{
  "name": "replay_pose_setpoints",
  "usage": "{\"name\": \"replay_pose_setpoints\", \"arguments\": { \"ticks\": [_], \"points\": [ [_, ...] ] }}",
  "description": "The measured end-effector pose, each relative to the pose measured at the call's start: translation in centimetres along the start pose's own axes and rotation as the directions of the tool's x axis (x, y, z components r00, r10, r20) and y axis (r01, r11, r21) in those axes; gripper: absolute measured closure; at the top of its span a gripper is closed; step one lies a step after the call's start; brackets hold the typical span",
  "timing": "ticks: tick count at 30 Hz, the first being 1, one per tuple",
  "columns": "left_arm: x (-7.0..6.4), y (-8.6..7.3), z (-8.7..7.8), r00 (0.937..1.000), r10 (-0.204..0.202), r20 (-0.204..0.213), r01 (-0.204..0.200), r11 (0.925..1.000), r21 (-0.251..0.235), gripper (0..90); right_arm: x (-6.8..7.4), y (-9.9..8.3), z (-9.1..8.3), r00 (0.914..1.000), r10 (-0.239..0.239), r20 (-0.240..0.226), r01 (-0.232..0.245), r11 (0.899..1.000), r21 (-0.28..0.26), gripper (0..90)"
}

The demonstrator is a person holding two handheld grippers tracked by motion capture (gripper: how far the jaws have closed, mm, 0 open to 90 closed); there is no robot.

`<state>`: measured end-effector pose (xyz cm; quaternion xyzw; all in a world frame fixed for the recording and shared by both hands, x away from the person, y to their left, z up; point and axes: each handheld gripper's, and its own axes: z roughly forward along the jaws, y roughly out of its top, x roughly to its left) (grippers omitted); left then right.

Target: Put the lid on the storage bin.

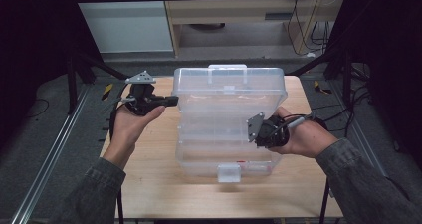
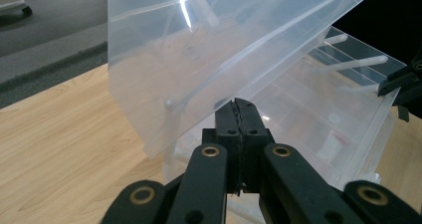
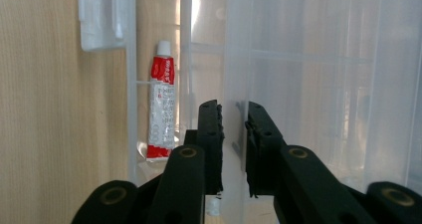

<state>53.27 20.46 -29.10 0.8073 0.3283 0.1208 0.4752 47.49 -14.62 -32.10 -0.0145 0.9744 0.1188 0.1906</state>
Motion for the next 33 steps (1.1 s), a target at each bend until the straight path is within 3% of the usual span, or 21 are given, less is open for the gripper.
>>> {"name": "replay_pose_setpoints", "arguments": {
  "ticks": [5, 6, 9, 10, 13, 19, 20, 22, 23, 26, 27, 28, 29, 30, 31, 33],
  "points": [
    [-0.1, -0.2, -0.2, 1.0000, 0.001, 0.002, -0.001, 1.0000, -0.002, 89.9, 0.5, 0.2, 0.0, 0.9998, 0.015, 0.014, -0.015, 1.000, -0.026, 65.7],
    [-0.1, -0.3, -0.3, 1.0000, -0.003, 0.008, 0.003, 1.0000, -0.002, 89.9, 0.7, 0.2, -0.2, 0.9989, 0.041, 0.024, -0.040, 0.997, -0.059, 57.8],
    [-0.1, -0.5, -0.3, 0.9999, -0.008, 0.009, 0.008, 1.0000, -0.002, 89.8, 0.8, 0.1, -0.4, 0.9970, 0.067, 0.040, -0.063, 0.994, -0.087, 53.5],
    [0.0, -0.6, -0.4, 0.9999, -0.005, 0.010, 0.005, 1.0000, 0.004, 89.8, 1.0, -0.1, -0.8, 0.9939, 0.088, 0.067, -0.081, 0.992, -0.102, 48.0],
    [0.0, -0.8, -0.5, 0.9999, -0.006, 0.012, 0.006, 1.0000, 0.004, 89.9, 1.1, -0.3, -1.2, 0.9906, 0.110, 0.081, -0.100, 0.988, -0.120, 46.4],
    [-0.2, -1.3, -0.6, 0.9998, 0.004, 0.018, -0.005, 0.9999, 0.012, 89.8, 1.5, -1.6, -2.1, 0.9753, 0.180, 0.128, -0.160, 0.975, -0.153, 42.2],
    [-0.3, -1.4, -0.6, 0.9998, 0.008, 0.018, -0.008, 0.9999, 0.015, 89.8, 1.6, -2.3, -2.3, 0.9661, 0.222, 0.132, -0.198, 0.965, -0.174, 40.0],
    [-0.4, -1.5, -0.6, 0.9998, 0.012, 0.016, -0.012, 0.9998, 0.017, 89.8, 1.6, -2.6, -2.4, 0.9614, 0.241, 0.132, -0.216, 0.959, -0.184, 38.5],
    [-0.6, -1.7, -0.6, 0.9997, 0.022, 0.014, -0.022, 0.9995, 0.020, 89.8, 1.7, -3.2, -2.7, 0.9489, 0.282, 0.142, -0.251, 0.947, -0.200, 37.5],
    [-0.8, -2.2, -0.6, 0.9995, 0.022, 0.022, -0.022, 0.9995, 0.022, 89.8, 1.8, -4.1, -3.2, 0.9325, 0.335, 0.135, -0.297, 0.924, -0.239, 36.2],
    [-0.8, -2.2, -0.6, 0.9995, 0.022, 0.022, -0.022, 0.9995, 0.022, 89.8, 1.8, -4.1, -3.2, 0.9325, 0.335, 0.135, -0.297, 0.924, -0.239, 36.2],
    [-1.1, -2.5, -0.4, 0.9994, 0.021, 0.029, -0.022, 0.9994, 0.026, 89.8, 1.9, -4.6, -3.5, 0.9238, 0.356, 0.140, -0.315, 0.915, -0.253, 34.4],
    [-1.1, -2.5, -0.4, 0.9994, 0.021, 0.029, -0.022, 0.9994, 0.026, 89.8, 1.9, -4.6, -3.5, 0.9238, 0.356, 0.140, -0.315, 0.915, -0.253, 34.4],
    [-1.3, -2.8, -0.4, 0.9992, 0.024, 0.033, -0.025, 0.9993, 0.029, 89.8, 2.0, -5.0, -3.7, 0.9123, 0.384, 0.142, -0.338, 0.902, -0.270, 32.4],
    [-1.4, -2.9, -0.4, 0.9991, 0.024, 0.035, -0.025, 0.9992, 0.030, 89.8, 2.1, -5.2, -3.8, 0.9074, 0.395, 0.145, -0.346, 0.897, -0.277, 31.8],
    [-1.5, -3.1, -0.4, 0.9990, 0.027, 0.037, -0.028, 0.9991, 0.032, 89.8, 2.1, -5.4, -3.8, 0.9035, 0.402, 0.148, -0.351, 0.893, -0.283, 31.4]
  ]
}}
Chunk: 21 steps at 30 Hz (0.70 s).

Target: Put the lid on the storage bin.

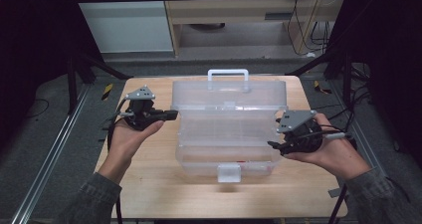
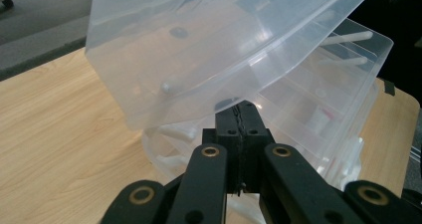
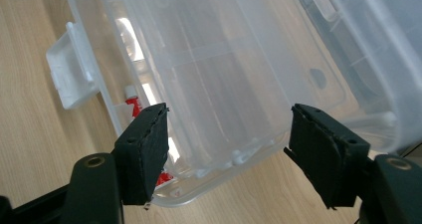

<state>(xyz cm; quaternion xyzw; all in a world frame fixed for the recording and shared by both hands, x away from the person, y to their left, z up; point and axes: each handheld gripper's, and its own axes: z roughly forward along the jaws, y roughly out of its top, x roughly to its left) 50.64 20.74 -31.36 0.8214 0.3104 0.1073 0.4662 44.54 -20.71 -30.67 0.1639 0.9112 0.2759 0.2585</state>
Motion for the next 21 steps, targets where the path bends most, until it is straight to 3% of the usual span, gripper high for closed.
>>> {"name": "replay_pose_setpoints", "arguments": {
  "ticks": [8, 21],
  "points": [
    [-0.8, -1.5, -0.2, 0.9999, 0.007, 0.016, -0.007, 0.9999, 0.014, 89.8, 0.1, -1.0, -0.7, 0.9990, 0.038, 0.024, -0.038, 0.999, -0.002, 35.6],
    [-1.6, -3.8, -0.2, 0.9996, 0.006, 0.027, -0.007, 0.9995, 0.030, 89.9, 0.6, -3.4, -1.4, 0.9968, 0.079, 0.011, -0.079, 0.997, -0.004, 58.8]
  ]
}}
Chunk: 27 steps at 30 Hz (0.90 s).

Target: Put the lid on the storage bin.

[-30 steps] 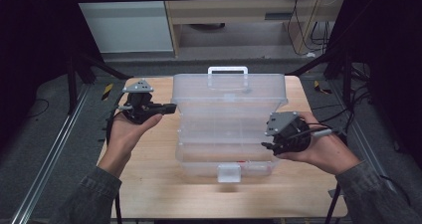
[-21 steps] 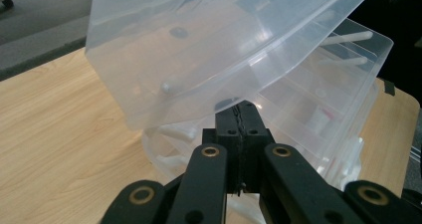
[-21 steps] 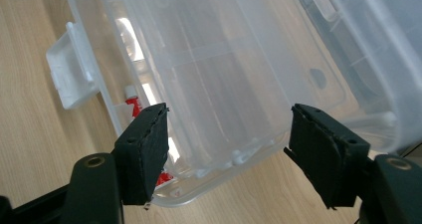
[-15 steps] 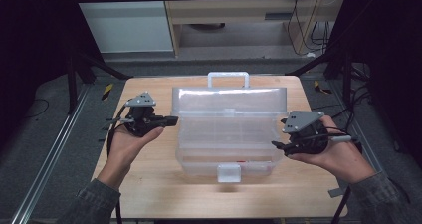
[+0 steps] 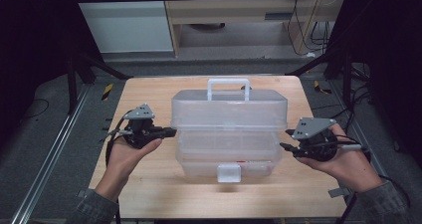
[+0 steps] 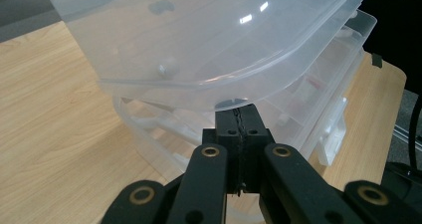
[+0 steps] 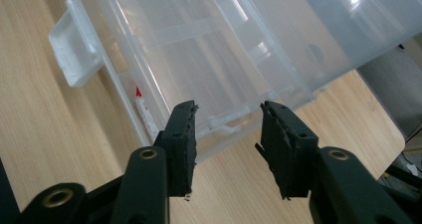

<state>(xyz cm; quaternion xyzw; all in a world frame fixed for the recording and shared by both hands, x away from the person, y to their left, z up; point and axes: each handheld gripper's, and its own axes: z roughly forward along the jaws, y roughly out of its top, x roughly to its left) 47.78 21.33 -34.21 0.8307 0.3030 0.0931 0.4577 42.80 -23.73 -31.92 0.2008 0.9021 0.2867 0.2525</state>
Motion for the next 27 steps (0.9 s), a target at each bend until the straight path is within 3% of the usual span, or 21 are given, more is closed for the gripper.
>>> {"name": "replay_pose_setpoints", "arguments": {
  "ticks": [1, 8, 15, 27],
  "points": [
    [-0.1, -0.2, 0.0, 1.0000, 0.003, 0.001, -0.003, 1.0000, 0.004, 89.8, 0.1, -0.4, -0.1, 1.0000, 0.001, -0.003, -0.001, 1.000, 0.006, 62.7],
    [-0.4, -1.0, 0.1, 1.0000, 0.004, 0.000, -0.004, 1.0000, 0.007, 89.8, 0.3, -1.5, -0.2, 0.9999, 0.013, -0.001, -0.013, 1.000, 0.012, 66.7],
    [-0.7, -2.2, 0.3, 0.9997, -0.023, 0.010, 0.023, 0.9997, -0.010, 89.8, 0.2, -2.8, -0.4, 0.9991, 0.033, 0.026, -0.034, 0.999, 0.032, 58.7],
    [-0.7, -3.3, 0.5, 0.9999, -0.010, -0.003, 0.010, 0.9999, 0.009, 89.8, 0.0, -4.2, -0.2, 0.9964, 0.068, 0.050, -0.070, 0.997, 0.040, 51.0]
  ]
}}
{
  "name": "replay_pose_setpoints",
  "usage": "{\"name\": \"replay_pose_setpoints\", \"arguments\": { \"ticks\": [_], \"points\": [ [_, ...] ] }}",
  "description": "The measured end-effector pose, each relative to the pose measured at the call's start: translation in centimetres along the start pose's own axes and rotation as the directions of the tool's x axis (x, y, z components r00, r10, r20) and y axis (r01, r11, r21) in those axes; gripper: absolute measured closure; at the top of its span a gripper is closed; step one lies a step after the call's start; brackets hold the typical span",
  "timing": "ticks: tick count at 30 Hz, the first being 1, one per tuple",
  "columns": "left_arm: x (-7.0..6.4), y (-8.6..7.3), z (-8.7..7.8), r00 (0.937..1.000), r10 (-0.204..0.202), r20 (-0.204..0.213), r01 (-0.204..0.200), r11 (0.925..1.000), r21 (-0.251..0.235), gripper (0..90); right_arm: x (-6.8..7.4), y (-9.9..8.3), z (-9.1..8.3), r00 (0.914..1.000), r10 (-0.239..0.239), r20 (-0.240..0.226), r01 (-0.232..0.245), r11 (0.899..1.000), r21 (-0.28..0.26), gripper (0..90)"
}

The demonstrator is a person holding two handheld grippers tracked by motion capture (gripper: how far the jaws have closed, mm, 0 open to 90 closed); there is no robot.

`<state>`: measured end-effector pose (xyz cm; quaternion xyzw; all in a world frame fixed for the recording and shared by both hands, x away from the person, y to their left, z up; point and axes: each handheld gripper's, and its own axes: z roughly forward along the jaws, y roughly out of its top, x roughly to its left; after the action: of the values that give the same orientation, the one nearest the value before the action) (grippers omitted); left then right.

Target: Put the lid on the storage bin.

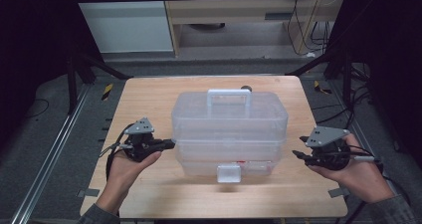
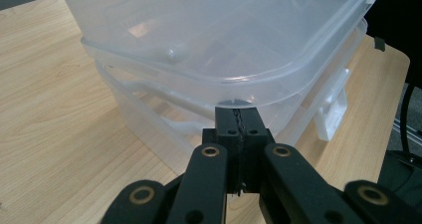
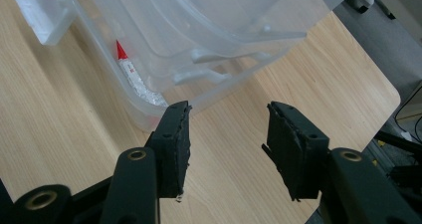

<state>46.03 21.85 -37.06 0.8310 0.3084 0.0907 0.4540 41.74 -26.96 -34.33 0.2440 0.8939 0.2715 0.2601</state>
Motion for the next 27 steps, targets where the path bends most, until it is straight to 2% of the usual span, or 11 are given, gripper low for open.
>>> {"name": "replay_pose_setpoints", "arguments": {
  "ticks": [11, 16, 24, 27],
  "points": [
    [-0.2, -1.0, 0.4, 0.9999, 0.003, 0.010, -0.003, 0.9998, 0.021, 89.8, 0.2, -0.9, 0.6, 0.9998, 0.008, 0.016, -0.008, 1.000, 0.027, 43.5],
    [-0.4, -1.3, 0.4, 0.9997, 0.024, -0.004, -0.024, 0.9989, 0.040, 89.8, 0.2, -1.2, 0.9, 0.9998, 0.012, 0.015, -0.012, 0.999, 0.034, 42.1],
    [-0.4, -2.1, 0.7, 0.9997, 0.022, -0.002, -0.022, 0.9979, 0.062, 89.8, 0.3, -1.7, 1.4, 0.9997, 0.014, 0.018, -0.015, 0.999, 0.046, 40.4],
    [-0.5, -2.6, 0.8, 0.9992, 0.035, -0.017, -0.034, 0.9965, 0.076, 89.8, 0.2, -1.8, 1.4, 0.9995, 0.022, 0.023, -0.023, 0.999, 0.049, 39.6]
  ]
}}
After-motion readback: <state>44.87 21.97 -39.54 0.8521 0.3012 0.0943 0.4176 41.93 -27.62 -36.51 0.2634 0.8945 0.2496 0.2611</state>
